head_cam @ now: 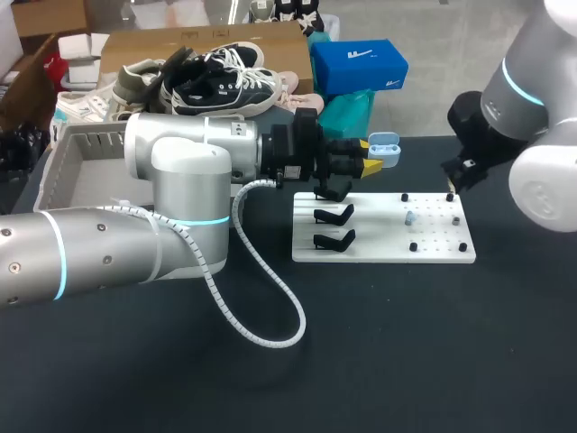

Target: Pick up each earbud case from the left stands, insert the matching earbuds, close the lid, and place the case in the box.

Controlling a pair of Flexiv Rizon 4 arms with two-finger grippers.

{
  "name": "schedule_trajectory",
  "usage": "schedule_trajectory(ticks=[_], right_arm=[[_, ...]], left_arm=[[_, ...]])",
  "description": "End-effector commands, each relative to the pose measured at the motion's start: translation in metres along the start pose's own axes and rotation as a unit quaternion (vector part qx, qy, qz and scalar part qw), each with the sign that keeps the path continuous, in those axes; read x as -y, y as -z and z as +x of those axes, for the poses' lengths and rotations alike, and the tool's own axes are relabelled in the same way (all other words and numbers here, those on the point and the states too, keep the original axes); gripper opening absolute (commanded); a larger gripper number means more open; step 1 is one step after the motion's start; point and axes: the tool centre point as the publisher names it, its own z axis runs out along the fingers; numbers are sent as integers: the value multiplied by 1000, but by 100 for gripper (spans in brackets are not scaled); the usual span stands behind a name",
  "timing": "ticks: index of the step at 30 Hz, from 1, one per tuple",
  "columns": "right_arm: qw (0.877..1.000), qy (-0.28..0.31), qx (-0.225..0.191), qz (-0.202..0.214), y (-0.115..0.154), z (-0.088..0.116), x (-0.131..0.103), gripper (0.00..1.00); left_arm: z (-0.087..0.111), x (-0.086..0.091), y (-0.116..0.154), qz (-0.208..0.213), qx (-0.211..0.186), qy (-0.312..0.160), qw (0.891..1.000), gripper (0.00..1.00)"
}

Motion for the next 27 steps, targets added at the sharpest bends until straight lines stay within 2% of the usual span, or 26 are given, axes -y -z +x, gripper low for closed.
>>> schedule_trajectory(ticks=[1,14,19,22,23,24,25,27], right_arm=[[1000,-1,8,3,5,7,0,0],[1000,-1,8,3,5,7,0,0],[996,-86,-23,8,11,10,-4,0],[988,-149,-32,14,19,15,-7,0],[981,-187,-45,32,22,16,-7,0],[975,-217,-42,22,28,20,-9,0],[967,-246,-49,39,31,21,-10,0],[954,-294,-41,38,42,27,-14,0]], left_arm=[[1,0,0,-1,1,-1,1000,0],[1,0,0,-1,1,-1,1000,0],[1,0,0,-1,1,-1,1000,0],[1,0,0,-1,1,-1,1000,0],[1,0,0,-1,1,-1,1000,0],[1,0,0,-1,1,-1,1000,0],[1,0,0,-1,1,-1,1000,0],[1,0,0,-1,1,-1,1000,0]])
